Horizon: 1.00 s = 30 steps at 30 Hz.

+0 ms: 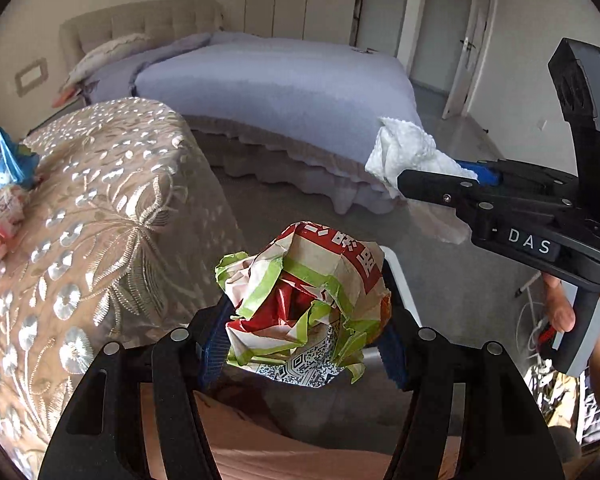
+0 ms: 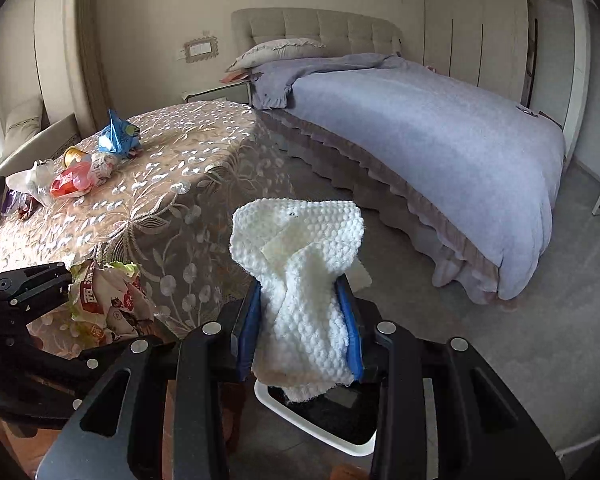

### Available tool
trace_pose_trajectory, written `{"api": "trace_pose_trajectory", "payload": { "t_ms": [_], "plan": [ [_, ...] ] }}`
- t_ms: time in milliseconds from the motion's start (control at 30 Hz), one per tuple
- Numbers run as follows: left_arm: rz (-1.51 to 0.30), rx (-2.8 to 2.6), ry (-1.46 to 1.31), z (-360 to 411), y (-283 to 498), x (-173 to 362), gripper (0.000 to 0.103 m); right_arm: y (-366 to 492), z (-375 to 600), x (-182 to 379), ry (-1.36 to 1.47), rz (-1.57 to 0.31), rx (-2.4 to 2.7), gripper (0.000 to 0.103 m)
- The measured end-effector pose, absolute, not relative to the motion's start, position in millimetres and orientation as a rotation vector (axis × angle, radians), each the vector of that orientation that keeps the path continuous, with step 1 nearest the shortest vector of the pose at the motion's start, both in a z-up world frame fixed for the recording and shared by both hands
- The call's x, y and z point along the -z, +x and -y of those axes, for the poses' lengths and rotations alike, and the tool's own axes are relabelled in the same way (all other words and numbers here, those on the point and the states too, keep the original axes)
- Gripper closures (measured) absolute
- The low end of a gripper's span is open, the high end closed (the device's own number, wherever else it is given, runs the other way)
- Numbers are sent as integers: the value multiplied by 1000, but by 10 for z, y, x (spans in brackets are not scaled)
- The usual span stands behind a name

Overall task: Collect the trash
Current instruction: 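Carry wrapper and cloth over the bin and open both tools, then return both open tools from the bin to the table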

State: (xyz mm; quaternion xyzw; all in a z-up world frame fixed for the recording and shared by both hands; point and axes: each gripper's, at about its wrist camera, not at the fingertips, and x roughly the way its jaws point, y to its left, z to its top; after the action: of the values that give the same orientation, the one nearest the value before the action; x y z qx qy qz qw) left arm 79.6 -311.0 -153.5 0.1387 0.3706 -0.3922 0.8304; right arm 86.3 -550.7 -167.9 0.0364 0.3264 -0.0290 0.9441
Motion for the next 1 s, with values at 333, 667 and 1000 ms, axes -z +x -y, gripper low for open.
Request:
{"api": "trace_pose_trajectory", "payload": {
  "t_ms": [333, 667, 1000],
  "plan": [
    [-849, 950, 367, 3797, 782, 2046, 41, 924, 5723, 2102, 79, -751, 60, 65],
    [-978, 1046, 471, 4395, 1003, 2811, 41, 1243, 6175, 2934, 217, -900, 132, 65],
    [-1029, 1058, 477, 4589, 1084, 3154, 5, 1337, 6508, 3501, 315, -982, 176, 5]
  ]
}}
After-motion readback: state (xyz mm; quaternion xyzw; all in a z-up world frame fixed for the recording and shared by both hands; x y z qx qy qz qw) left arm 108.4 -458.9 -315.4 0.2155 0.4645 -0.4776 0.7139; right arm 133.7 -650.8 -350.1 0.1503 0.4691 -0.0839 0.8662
